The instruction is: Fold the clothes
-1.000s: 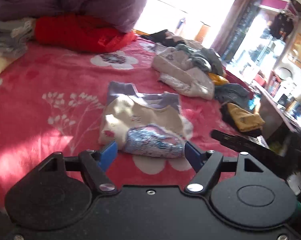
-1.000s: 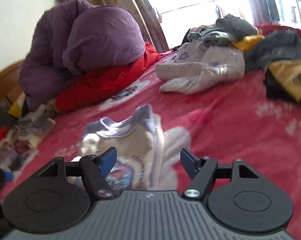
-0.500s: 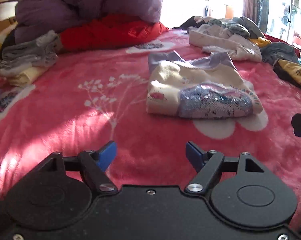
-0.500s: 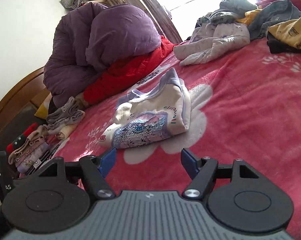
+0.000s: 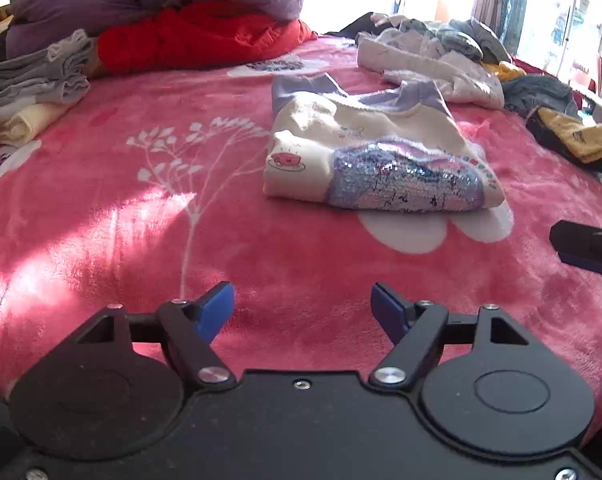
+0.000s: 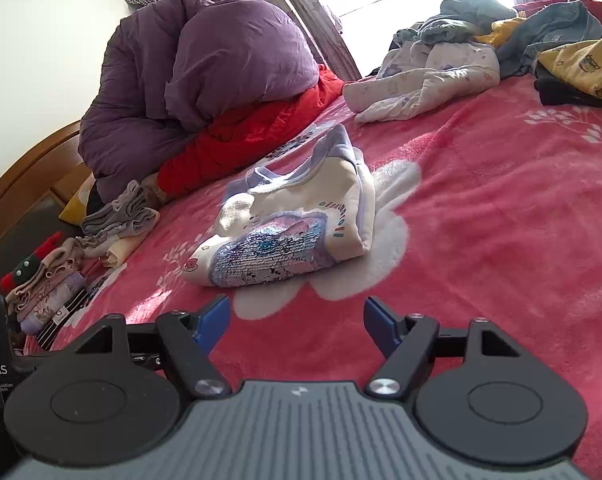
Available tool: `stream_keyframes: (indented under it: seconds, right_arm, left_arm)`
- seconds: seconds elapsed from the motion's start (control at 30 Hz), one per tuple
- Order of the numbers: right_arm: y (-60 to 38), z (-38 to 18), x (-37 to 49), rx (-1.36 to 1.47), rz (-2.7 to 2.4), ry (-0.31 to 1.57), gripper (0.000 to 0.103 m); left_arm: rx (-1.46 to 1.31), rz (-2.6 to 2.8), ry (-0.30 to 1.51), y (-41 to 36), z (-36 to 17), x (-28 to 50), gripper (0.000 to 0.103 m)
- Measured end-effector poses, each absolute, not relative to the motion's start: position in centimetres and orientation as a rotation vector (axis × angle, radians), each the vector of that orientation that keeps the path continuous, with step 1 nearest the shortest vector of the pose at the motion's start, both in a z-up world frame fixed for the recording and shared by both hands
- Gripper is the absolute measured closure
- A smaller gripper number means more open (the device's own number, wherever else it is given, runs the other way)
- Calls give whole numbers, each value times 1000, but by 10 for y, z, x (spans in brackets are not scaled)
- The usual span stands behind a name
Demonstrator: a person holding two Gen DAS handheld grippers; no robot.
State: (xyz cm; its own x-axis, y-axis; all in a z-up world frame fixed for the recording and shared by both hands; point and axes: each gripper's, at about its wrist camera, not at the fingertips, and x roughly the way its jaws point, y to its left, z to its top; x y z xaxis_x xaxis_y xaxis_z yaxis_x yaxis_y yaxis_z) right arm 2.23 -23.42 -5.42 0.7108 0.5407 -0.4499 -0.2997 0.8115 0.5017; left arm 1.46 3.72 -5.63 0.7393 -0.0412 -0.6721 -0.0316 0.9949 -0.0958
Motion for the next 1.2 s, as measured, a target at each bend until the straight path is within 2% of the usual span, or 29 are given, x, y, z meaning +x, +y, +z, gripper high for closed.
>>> stream_keyframes:
  seconds: [0.27, 0.63, 0.73, 1.03, 1.2]
  right_arm:
    - [-247, -56, 26, 467, 463, 611, 27]
    - [-243, -40, 27, 393, 475, 512, 27]
    - [-245, -49, 46, 441, 465, 542, 27]
    - [-256, -99, 117, 810, 429, 662, 25]
    - [-251, -115, 137, 900, 444, 679, 27]
  left_arm:
    - [-224, -31, 708, 46, -41, 12, 27]
    - [-226, -44, 687, 53, -36, 25, 27]
    - [-335, -68, 714, 65, -41, 43, 27]
    - [-840, -131, 767, 109, -77, 106, 27]
    - [-995, -141, 753, 119, -92, 128, 30]
